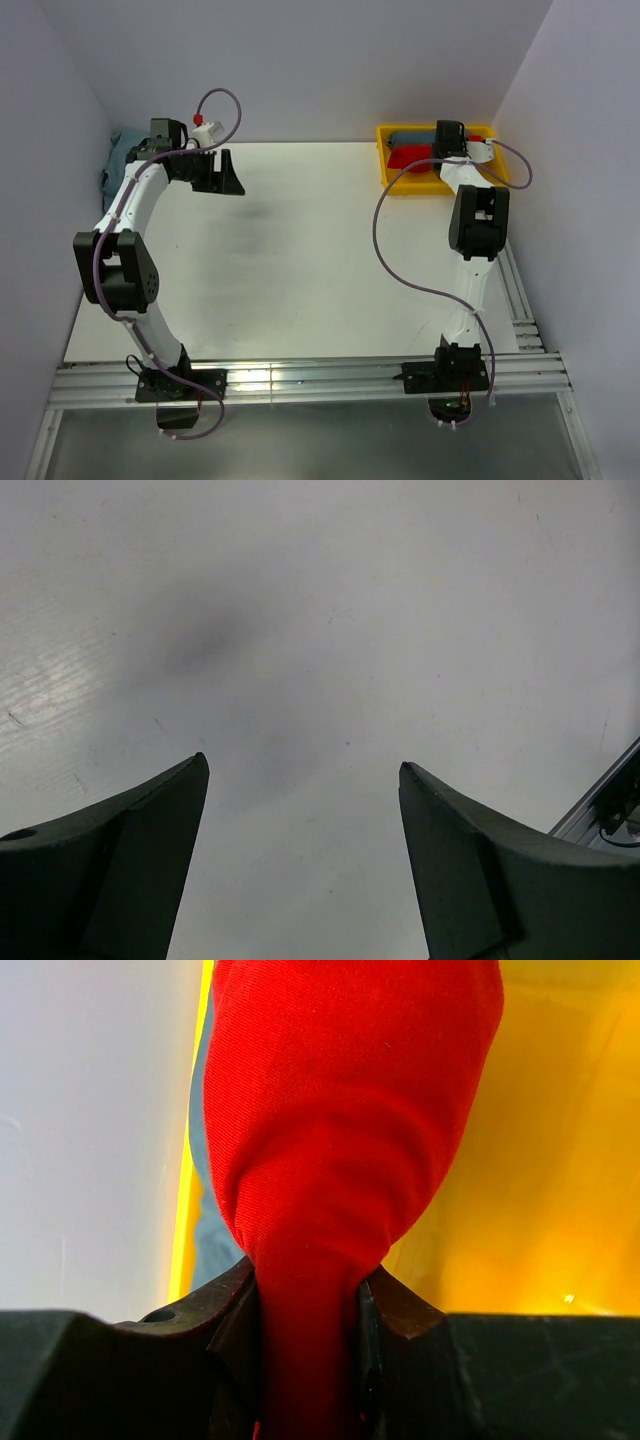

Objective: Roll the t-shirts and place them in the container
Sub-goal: Place the rolled tshirt into the container

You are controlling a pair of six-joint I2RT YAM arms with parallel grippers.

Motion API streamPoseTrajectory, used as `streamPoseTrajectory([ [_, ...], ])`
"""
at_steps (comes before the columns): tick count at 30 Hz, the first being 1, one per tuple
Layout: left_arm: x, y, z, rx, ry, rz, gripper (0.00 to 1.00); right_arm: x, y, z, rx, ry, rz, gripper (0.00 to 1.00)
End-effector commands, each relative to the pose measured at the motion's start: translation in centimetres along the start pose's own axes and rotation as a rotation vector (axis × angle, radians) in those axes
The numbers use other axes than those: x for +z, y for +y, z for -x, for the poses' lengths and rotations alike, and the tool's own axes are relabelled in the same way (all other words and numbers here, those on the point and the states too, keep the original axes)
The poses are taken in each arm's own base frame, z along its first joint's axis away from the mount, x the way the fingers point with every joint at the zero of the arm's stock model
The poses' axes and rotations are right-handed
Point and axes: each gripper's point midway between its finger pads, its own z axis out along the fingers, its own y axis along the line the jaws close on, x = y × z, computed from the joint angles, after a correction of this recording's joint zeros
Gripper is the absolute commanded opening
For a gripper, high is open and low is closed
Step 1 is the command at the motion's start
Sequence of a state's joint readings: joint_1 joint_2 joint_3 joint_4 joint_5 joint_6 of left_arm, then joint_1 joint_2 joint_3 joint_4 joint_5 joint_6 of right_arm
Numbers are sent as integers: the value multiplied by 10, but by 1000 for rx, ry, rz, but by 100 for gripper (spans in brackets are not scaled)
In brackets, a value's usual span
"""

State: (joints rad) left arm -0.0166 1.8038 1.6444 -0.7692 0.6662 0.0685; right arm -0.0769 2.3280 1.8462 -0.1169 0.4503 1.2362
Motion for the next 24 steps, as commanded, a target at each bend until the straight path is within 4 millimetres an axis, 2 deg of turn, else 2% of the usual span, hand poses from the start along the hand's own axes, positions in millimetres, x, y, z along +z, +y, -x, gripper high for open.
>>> streamPoseTrajectory([
  [1, -4, -10, 16, 41, -36, -42, 81, 1, 33, 22, 57, -68, 73, 0],
  [2, -4, -11, 17, 40, -38, -45, 82, 7, 27, 17, 53, -63, 62, 0],
  [8, -4, -11, 20, 46, -42, -52, 82, 21, 22, 4, 82, -49, 82, 0],
  [10, -4, -12, 20, 45, -38, -57, 82, 22, 30, 2, 110, -42, 116, 0],
  [16, -4, -16, 24, 49, -43, -74, 82, 32, 27, -13, 119, 3, 111, 2],
  [18, -4, -18, 25, 51, -43, -76, 82, 33, 27, -16, 120, 18, 110, 15],
  [19, -4, -19, 26, 57, -45, -76, 82, 32, 26, -19, 118, 32, 111, 29],
  [22, -4, -22, 28, 61, -41, -80, 82, 27, 29, -19, 119, 50, 109, 49],
  [24, -4, -22, 29, 62, -43, -77, 82, 23, 29, -18, 117, 61, 99, 56],
])
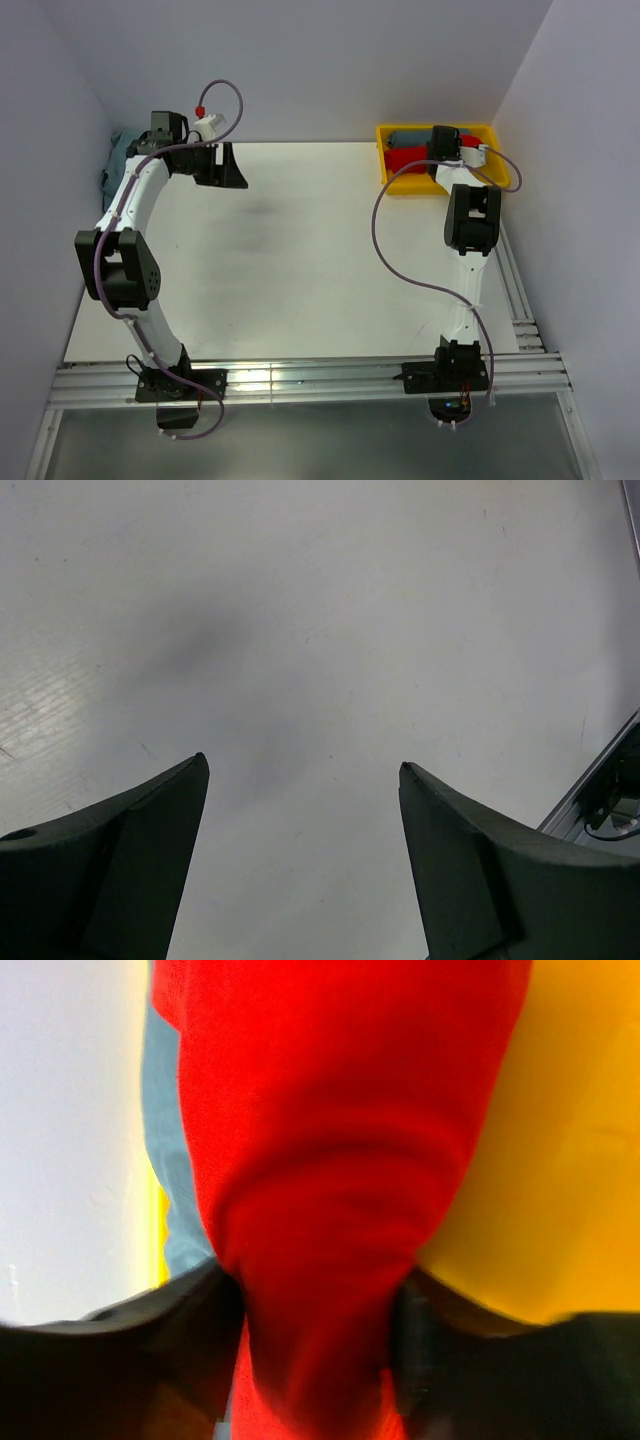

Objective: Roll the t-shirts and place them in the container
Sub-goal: Place the rolled tshirt into the container

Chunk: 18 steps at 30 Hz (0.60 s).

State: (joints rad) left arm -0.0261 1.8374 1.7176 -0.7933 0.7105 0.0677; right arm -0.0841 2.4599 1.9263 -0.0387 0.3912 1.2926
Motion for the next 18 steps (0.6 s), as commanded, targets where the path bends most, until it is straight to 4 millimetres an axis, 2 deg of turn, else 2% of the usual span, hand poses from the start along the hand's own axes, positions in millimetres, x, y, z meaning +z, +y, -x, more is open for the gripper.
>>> streamPoseTrajectory([
  [1, -5, -12, 15, 46, -27, -29, 82, -11, 33, 5, 44, 27, 51, 61],
  [2, -5, -12, 15, 47, -28, -29, 82, -12, 33, 5, 44, 34, 47, 63],
  [3, -4, -12, 15, 47, -26, -30, 82, -12, 35, 5, 46, 41, 47, 75],
  [6, -4, -13, 14, 48, -19, -32, 82, -13, 31, 3, 49, 65, 34, 79],
  [8, -4, -13, 15, 49, -18, -35, 82, -18, 33, 5, 52, 72, 34, 84],
  [11, -4, -13, 17, 48, -21, -31, 82, -23, 35, 7, 48, 94, 22, 86],
  [12, -3, -12, 18, 48, -23, -34, 82, -25, 37, 8, 48, 99, 24, 92],
  [14, -2, -13, 17, 38, -14, -44, 82, -29, 36, 10, 49, 110, 7, 93],
  [15, 0, -12, 16, 29, -5, -50, 82, -30, 36, 11, 48, 114, 3, 100],
  [18, 0, -13, 19, 31, -5, -56, 82, -33, 31, 13, 66, 139, -17, 100],
])
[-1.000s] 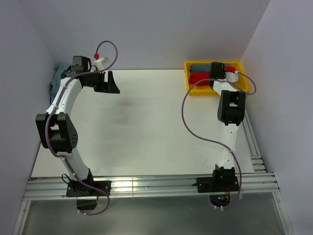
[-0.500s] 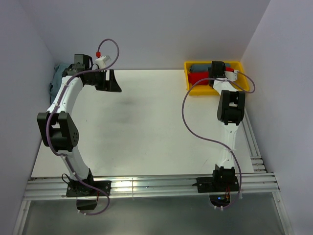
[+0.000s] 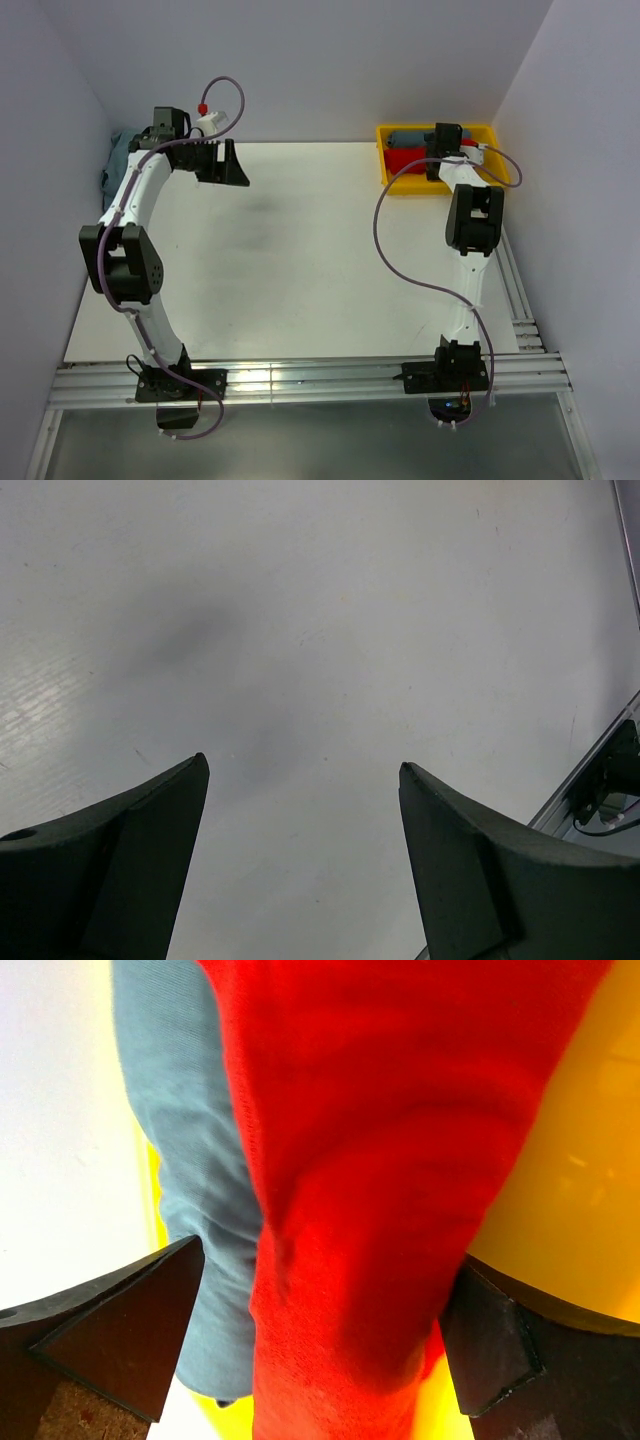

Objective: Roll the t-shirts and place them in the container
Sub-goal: Place the rolled tshirt into the container

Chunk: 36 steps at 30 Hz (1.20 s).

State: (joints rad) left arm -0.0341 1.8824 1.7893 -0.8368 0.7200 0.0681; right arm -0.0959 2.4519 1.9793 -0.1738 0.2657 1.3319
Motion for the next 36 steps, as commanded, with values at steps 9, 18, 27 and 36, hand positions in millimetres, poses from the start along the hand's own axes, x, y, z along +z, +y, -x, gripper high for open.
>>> streamPoseTrajectory([
  [9, -2, -11, 13, 24, -2, -51, 82, -45, 34, 35, 67, 54, 14, 100],
  [18, 0, -11, 11, 24, 14, -68, 82, -60, 45, 38, 83, 101, 13, 100],
  [27, 0, -11, 3, 25, 35, -71, 82, -80, 49, 40, 87, 124, 11, 100],
  [36, -4, -12, 3, 24, 23, -56, 82, -118, 55, 48, 54, 134, 59, 100],
])
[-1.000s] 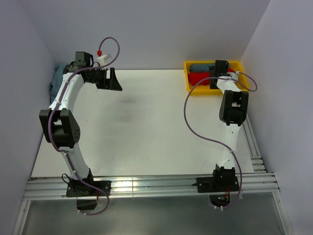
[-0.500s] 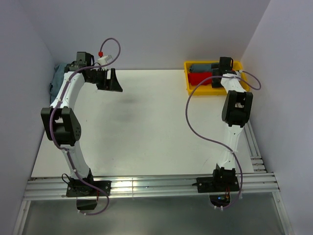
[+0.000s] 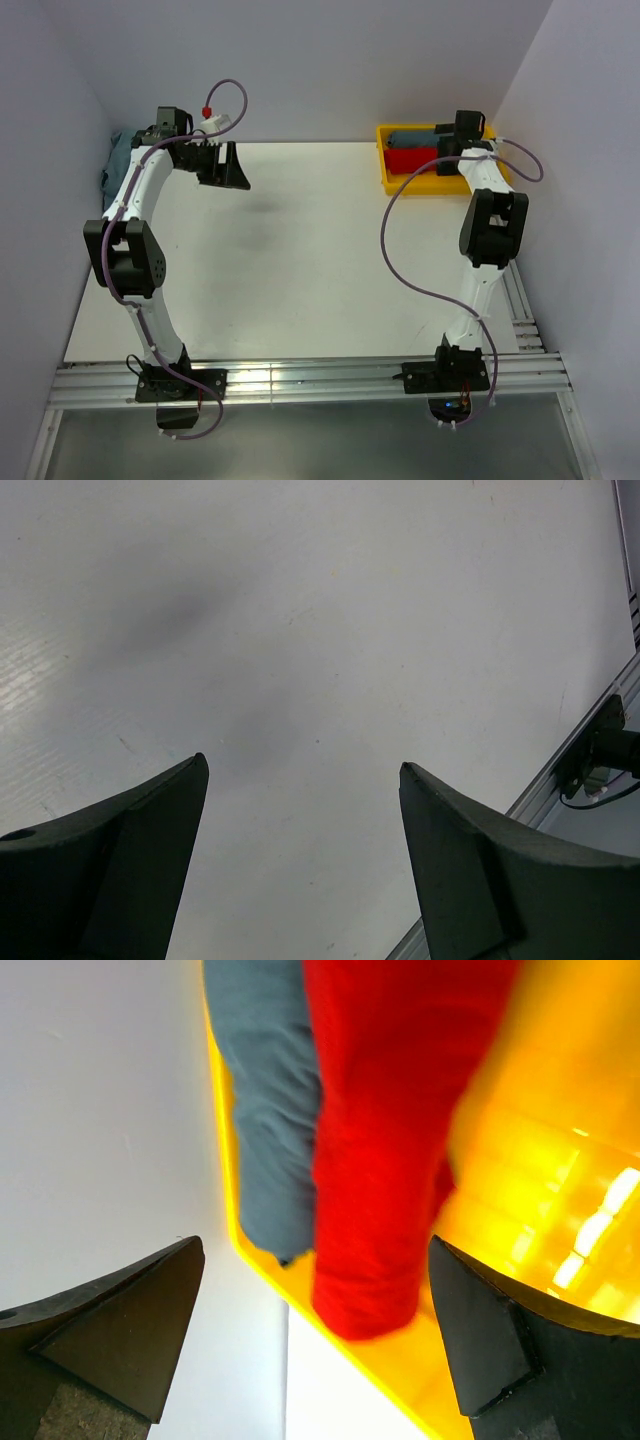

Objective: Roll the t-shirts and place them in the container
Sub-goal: Place the rolled tshirt into the container

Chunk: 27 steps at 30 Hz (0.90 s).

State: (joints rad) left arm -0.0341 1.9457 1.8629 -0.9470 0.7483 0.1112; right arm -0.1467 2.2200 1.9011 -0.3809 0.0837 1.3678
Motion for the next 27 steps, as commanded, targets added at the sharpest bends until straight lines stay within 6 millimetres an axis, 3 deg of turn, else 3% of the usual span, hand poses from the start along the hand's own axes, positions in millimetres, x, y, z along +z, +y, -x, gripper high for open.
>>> streamPoseTrajectory([
  [1, -10, -13, 12, 49, -51, -15, 82, -49, 33, 11, -43, -14, 106, 100],
  [2, -12, -15, 13, 42, -60, -11, 82, -52, 29, 8, -66, -16, 103, 100],
  [6, -19, -15, 21, 54, -103, 31, 82, -101, 40, -3, -198, -46, 170, 100],
  [7, -25, -18, 24, 68, -120, 42, 82, -105, 27, -9, -253, -48, 156, 100],
  [8, -25, -17, 20, 61, -120, 53, 82, -134, 39, -19, -290, -47, 218, 100],
  [10, -34, -17, 25, 93, -159, 98, 82, -150, 23, -32, -388, -53, 240, 100],
  [11, -33, -14, 20, 83, -156, 114, 82, -184, 34, -51, -433, -37, 316, 100],
  [12, -35, -13, 20, 86, -165, 129, 82, -196, 30, -55, -501, -57, 335, 100],
  [13, -40, -14, 18, 93, -173, 151, 82, -201, 13, -65, -550, -51, 320, 100],
  [14, -42, -14, 18, 97, -181, 159, 81, -227, 17, -67, -577, -65, 369, 100],
  [15, -49, -19, 20, 110, -202, 172, 81, -233, -3, -84, -657, -59, 357, 100],
  [16, -49, -15, 17, 109, -211, 192, 81, -256, -4, -87, -672, -60, 398, 100],
  [19, -59, -17, 11, 122, -248, 236, 82, -272, -40, -109, -742, -3, 438, 100],
  [20, -63, -14, 13, 136, -273, 267, 81, -290, -40, -106, -733, -4, 485, 100],
  [21, -72, -19, 15, 155, -301, 281, 82, -288, -58, -110, -761, 11, 475, 100],
  [22, -70, -14, 7, 142, -297, 304, 82, -301, -59, -103, -750, -9, 503, 100],
  [24, -78, -18, 8, 166, -342, 320, 82, -302, -79, -101, -775, -14, 507, 100],
  [25, -75, -16, 1, 154, -335, 319, 82, -315, -78, -97, -764, -25, 546, 100],
  [27, -78, -21, 1, 161, -353, 314, 82, -319, -87, -92, -772, -35, 548, 100],
])
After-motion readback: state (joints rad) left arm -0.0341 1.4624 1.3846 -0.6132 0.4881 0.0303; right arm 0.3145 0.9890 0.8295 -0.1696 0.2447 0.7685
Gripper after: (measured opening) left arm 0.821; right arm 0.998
